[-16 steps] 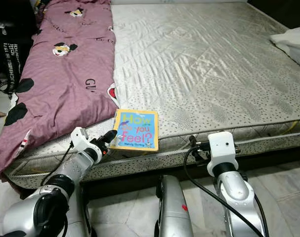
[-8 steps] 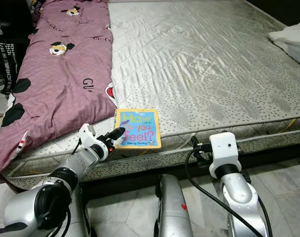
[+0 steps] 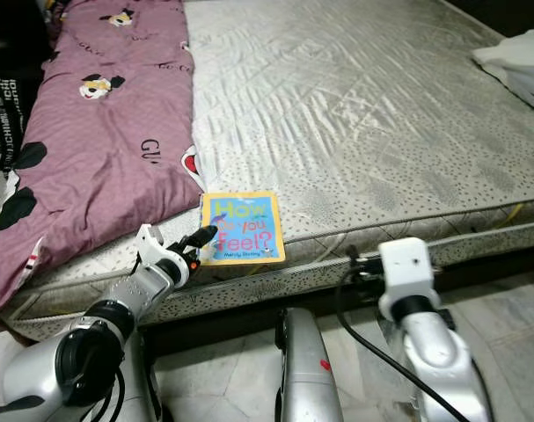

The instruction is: Clean up the room

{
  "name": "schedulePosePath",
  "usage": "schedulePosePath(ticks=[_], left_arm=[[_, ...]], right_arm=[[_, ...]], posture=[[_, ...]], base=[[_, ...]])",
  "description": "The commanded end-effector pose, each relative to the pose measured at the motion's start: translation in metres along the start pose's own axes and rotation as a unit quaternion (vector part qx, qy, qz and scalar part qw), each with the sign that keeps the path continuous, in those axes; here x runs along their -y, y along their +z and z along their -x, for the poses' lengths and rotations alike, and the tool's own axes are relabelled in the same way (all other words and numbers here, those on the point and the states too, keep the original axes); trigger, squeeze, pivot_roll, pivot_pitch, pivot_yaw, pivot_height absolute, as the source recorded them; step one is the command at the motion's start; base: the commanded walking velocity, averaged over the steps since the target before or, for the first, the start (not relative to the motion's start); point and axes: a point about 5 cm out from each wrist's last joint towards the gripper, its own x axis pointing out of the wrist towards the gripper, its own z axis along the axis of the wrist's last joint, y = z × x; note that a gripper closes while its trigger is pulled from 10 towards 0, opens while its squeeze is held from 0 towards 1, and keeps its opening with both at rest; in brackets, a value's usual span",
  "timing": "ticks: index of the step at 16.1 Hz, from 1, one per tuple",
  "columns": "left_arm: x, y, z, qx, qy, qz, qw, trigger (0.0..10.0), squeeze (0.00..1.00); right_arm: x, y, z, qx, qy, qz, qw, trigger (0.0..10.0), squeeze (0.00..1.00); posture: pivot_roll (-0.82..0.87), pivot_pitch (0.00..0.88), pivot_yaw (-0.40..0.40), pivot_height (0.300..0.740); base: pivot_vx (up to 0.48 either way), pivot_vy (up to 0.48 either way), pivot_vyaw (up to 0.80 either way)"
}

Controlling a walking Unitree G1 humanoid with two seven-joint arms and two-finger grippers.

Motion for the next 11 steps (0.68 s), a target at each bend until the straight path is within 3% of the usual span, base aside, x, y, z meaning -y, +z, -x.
schedulePosePath(ticks=[1,3,7,8,9,11], left_arm=[[-0.006,-0.021,0.001,-0.041,0.011,0.010,0.999,10.0,0.00],[0.006,-0.024,-0.004,-0.051,-0.008,0.006,0.999,10.0,0.00],[0.015,-0.039,-0.008,-0.091,-0.027,-0.029,0.995,10.0,0.00],[0.015,-0.039,-0.008,-0.091,-0.030,-0.030,0.995,7.0,0.00],[0.017,-0.036,-0.009,-0.079,-0.035,-0.022,0.996,0.0,0.00],[0.020,-0.031,-0.010,-0.067,-0.040,-0.018,0.997,0.0,0.00]], right_arm=[[0.010,0.006,0.006,0.004,-0.013,0.009,1.000,10.0,0.00],[0.022,0.006,0.016,-0.005,-0.021,0.022,1.000,10.0,0.00],[0.026,0.013,0.022,-0.009,-0.016,0.032,0.999,10.0,0.00],[0.027,0.014,0.023,-0.009,-0.014,0.034,0.999,10.0,0.00],[0.028,0.015,0.025,-0.011,-0.013,0.036,0.999,10.0,0.00],[0.030,0.014,0.026,-0.015,-0.014,0.039,0.999,10.0,0.00]], posture=[[-0.34,0.066,-0.032,0.526],[-0.37,0.081,-0.050,0.526],[-0.40,0.104,-0.075,0.526],[-0.40,0.106,-0.079,0.526],[-0.41,0.110,-0.082,0.526],[-0.40,0.110,-0.082,0.526]], base=[[0.000,0.000,0.00],[0.000,0.000,0.00],[0.000,0.000,0.00],[0.000,0.000,0.00],[0.000,0.000,0.00],[0.000,0.000,0.00]])
